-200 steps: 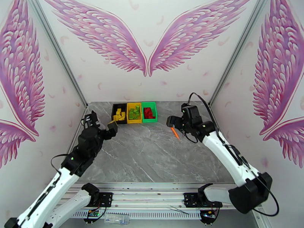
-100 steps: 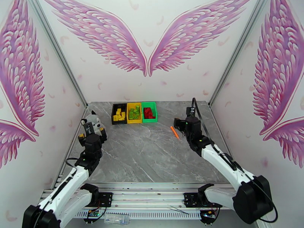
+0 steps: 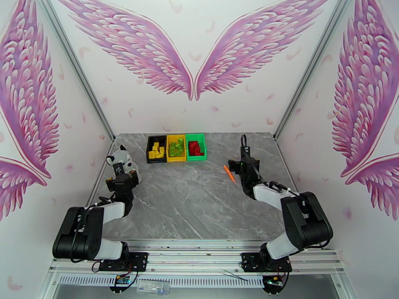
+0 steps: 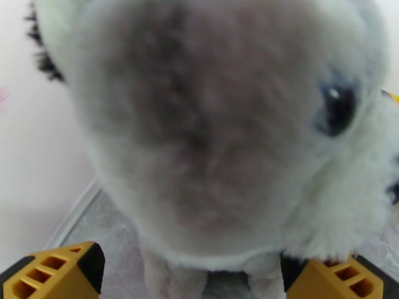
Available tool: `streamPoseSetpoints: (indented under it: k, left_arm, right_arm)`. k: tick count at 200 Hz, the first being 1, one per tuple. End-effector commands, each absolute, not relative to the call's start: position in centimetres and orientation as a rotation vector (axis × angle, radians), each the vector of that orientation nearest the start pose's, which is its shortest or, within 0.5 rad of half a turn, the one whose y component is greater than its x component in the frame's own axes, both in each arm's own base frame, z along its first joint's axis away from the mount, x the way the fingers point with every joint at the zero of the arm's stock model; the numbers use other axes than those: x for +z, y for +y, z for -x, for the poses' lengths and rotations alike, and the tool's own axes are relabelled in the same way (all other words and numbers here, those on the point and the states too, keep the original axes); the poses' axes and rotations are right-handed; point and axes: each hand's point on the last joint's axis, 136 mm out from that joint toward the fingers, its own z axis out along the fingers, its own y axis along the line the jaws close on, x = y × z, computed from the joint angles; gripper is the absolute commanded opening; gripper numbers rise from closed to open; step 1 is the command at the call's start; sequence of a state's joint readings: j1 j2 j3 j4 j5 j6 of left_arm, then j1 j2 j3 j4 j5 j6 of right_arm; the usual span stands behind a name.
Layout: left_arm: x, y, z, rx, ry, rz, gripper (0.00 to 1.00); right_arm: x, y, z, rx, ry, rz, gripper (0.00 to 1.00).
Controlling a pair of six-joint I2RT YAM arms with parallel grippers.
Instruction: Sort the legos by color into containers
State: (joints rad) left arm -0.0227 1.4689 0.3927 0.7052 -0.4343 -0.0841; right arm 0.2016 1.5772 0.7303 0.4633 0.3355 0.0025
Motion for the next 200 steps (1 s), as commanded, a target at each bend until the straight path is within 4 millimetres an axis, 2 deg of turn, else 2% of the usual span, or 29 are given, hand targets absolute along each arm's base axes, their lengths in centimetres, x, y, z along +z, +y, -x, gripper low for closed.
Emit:
streamPoseSetpoints:
  k: [1, 12, 26, 34, 55, 82, 96, 106, 113, 127, 134, 146, 155, 166, 200]
  left_arm:
    - [11.6, 4.0, -39.2, 0.235, 1.798, 0.215, 0.99]
    - [12.0, 4.9, -38.8, 0.241, 1.775, 0.269, 0.99]
    - [11.8, 4.8, -38.9, 0.242, 1.782, 0.263, 0.99]
    - [11.8, 4.8, -39.0, 0.243, 1.786, 0.262, 0.99]
    - [11.8, 4.8, -39.0, 0.247, 1.790, 0.261, 0.99]
    - [11.7, 4.8, -39.0, 0.248, 1.792, 0.261, 0.99]
    - [11.7, 4.8, -39.0, 0.250, 1.793, 0.262, 0.99]
    - [11.7, 4.8, -39.0, 0.252, 1.794, 0.261, 0.99]
    - [11.7, 4.8, -39.0, 0.254, 1.793, 0.260, 0.99]
    - [11.7, 4.7, -39.0, 0.257, 1.793, 0.259, 0.99]
    - [11.7, 4.7, -39.0, 0.261, 1.794, 0.259, 0.99]
    - [11.7, 4.8, -39.0, 0.269, 1.795, 0.260, 0.99]
    - [11.8, 4.7, -39.1, 0.267, 1.794, 0.257, 0.99]
    - [11.7, 4.7, -39.0, 0.268, 1.795, 0.257, 0.99]
    - [11.8, 4.7, -39.0, 0.268, 1.795, 0.258, 0.99]
  right_arm:
    - [16.9, 3.5, -45.2, -0.139, 1.869, -0.036, 0.99]
    - [16.8, 3.5, -44.2, -0.138, 1.923, -0.027, 0.99]
    - [15.8, 3.2, -42.8, -0.148, 1.963, -0.018, 0.99]
    - [15.9, 2.9, -42.2, -0.152, 1.957, -0.032, 0.99]
    - [15.8, 2.9, -41.9, -0.160, 1.923, 0.016, 0.99]
    - [13.0, 2.7, -40.7, -0.160, 1.947, 0.041, 0.99]
    - [12.7, 2.8, -40.4, -0.120, 1.874, 0.047, 0.99]
    - [11.7, 2.9, -40.7, -0.100, 1.880, 0.053, 0.99]
    - [11.9, 3.0, -40.8, -0.071, 1.863, 0.056, 0.99]
    - [10.2, 2.4, -40.1, -0.005, 1.878, 0.047, 0.99]
    - [11.4, 2.3, -40.2, -0.003, 1.798, 0.037, 0.99]
    - [10.6, 2.2, -40.3, -0.006, 1.879, 0.032, 0.99]
    - [11.1, 2.2, -40.4, -0.007, 1.827, 0.037, 0.99]
    - [10.7, 2.2, -40.3, -0.007, 1.871, 0.037, 0.99]
    - [10.9, 2.2, -40.3, -0.008, 1.846, 0.037, 0.99]
